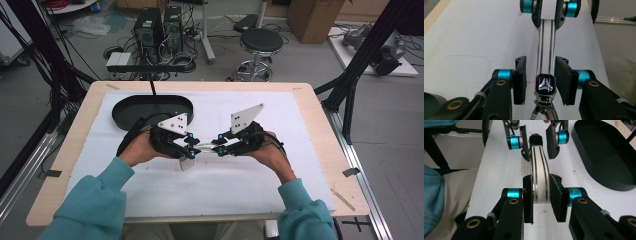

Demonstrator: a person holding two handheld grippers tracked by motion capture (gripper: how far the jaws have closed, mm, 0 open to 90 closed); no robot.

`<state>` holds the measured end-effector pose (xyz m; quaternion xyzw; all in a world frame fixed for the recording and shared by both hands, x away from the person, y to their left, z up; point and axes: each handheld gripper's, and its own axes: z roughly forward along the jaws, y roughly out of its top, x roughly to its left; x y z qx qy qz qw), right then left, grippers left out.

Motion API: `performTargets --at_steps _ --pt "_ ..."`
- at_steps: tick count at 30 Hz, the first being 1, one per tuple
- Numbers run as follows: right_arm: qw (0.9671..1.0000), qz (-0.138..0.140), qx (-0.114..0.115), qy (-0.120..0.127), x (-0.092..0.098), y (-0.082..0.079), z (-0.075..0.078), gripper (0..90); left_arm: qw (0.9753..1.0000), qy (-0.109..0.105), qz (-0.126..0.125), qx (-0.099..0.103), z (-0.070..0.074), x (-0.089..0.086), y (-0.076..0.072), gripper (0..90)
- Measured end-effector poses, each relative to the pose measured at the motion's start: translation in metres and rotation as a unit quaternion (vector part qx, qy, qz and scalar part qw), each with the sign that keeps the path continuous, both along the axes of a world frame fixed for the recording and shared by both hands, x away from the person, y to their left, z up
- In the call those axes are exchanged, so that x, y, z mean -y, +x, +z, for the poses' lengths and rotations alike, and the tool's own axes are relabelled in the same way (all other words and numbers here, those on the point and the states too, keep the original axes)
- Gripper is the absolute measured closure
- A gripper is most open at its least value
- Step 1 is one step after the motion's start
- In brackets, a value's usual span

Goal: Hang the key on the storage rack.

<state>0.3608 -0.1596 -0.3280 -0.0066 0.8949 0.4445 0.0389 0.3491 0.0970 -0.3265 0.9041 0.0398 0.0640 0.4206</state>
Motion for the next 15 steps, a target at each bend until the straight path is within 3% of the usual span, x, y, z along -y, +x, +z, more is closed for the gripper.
performTargets --at_steps 5,6,10,15 --pt "1.0000 0.001 -0.001 0.002 -0.0001 0.0004 -0.0001 75.1 1.0000 0.005 -0.002 0.003 0.0000 0.0003 -0.0003 65.8" --pt "1.0000 0.001 -0.002 0.002 -0.0002 0.0005 -0.0003 75.0 1.0000 0.003 -0.003 0.002 0.0001 0.0002 -0.0004 70.5" --pt "1.0000 0.002 -0.001 0.002 0.0000 0.0010 -0.0001 75.0 0.9999 0.007 -0.010 0.006 -0.0003 0.0006 -0.0017 73.5" --pt "1.0000 0.005 0.002 0.004 -0.0004 0.0014 -0.0007 74.8 0.9999 0.009 -0.010 0.009 -0.0001 0.0006 -0.0024 73.9"
